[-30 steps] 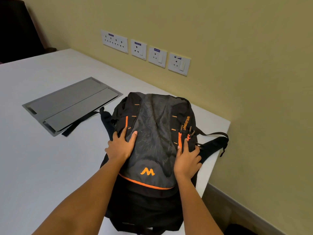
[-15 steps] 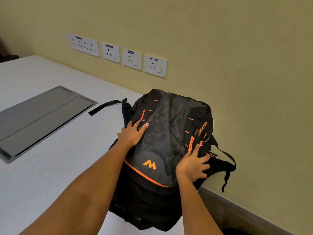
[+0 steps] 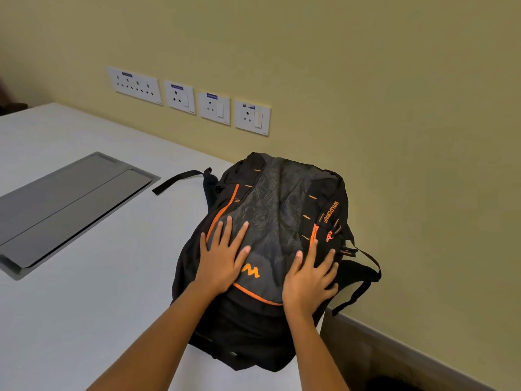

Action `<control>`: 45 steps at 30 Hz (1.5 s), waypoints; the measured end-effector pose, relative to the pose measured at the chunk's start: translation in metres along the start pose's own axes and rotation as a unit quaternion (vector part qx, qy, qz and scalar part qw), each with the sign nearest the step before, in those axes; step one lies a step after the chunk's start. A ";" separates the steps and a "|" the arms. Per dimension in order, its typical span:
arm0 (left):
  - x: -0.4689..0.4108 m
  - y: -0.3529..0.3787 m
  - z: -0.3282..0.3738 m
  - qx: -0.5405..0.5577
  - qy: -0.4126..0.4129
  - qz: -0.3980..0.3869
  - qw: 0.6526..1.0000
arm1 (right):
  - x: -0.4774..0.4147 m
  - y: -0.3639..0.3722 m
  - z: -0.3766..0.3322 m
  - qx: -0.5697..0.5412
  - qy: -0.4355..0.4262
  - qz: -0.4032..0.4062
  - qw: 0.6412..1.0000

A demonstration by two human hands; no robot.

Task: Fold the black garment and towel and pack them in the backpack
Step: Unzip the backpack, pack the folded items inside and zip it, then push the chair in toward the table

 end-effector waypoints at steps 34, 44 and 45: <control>0.160 -0.001 0.023 -0.021 0.000 -0.159 0.987 | 0.104 -0.056 0.045 0.091 -0.212 -0.198 0.953; 0.289 -0.088 0.060 -0.011 0.012 -0.163 0.986 | 0.190 -0.191 0.077 0.086 -0.251 -0.225 0.938; 0.299 -0.100 0.066 -0.012 0.024 -0.154 0.988 | 0.196 -0.208 0.083 0.092 -0.250 -0.206 0.942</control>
Point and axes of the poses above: each hand's wrist, its own x-axis away from the middle knuckle, its own y-axis out of the palm, z = x × y, the point moved 3 cm from there along -x, towards the middle knuckle, and after that the axes turned 10 degrees about z, right-handed, at the moved point
